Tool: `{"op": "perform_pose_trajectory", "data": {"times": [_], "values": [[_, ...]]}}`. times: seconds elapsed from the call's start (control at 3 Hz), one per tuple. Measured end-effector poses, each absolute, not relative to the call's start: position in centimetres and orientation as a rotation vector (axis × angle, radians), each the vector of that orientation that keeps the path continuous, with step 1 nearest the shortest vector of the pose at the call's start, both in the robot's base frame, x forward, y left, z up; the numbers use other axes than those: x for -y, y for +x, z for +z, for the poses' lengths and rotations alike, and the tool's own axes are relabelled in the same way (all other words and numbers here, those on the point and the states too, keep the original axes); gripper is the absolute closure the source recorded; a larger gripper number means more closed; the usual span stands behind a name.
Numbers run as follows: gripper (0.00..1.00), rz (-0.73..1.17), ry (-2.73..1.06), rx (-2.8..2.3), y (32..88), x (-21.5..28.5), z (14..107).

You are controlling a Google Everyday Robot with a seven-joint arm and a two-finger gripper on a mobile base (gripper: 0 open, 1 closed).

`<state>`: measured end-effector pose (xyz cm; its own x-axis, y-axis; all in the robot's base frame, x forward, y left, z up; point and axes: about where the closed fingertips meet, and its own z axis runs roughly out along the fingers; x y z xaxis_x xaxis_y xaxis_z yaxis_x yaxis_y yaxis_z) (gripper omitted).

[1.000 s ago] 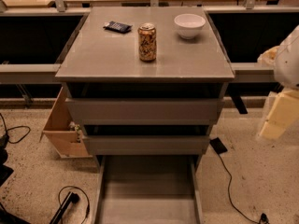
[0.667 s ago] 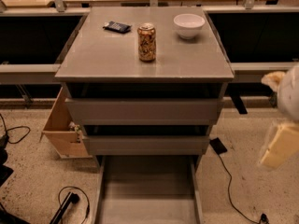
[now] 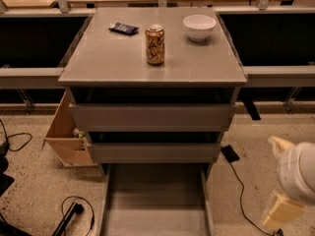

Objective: Close bottom drawer

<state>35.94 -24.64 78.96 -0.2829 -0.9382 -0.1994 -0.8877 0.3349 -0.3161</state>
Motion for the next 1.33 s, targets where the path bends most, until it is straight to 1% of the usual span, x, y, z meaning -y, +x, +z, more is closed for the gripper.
{"op": "perform_pose_trajectory", "data": {"times": [0.33, 0.67, 1.0, 1.33], "values": [[0.00, -0.093, -1.571, -2.329, 33.9, 26.2, 70.3], [0.00, -0.113, -1.577, -2.328, 34.0, 26.0, 70.4], [0.00, -0.238, -1.607, -2.319, 34.1, 25.4, 71.2], [0.00, -0.234, -1.614, -2.351, 33.3, 24.7, 65.7]]}}
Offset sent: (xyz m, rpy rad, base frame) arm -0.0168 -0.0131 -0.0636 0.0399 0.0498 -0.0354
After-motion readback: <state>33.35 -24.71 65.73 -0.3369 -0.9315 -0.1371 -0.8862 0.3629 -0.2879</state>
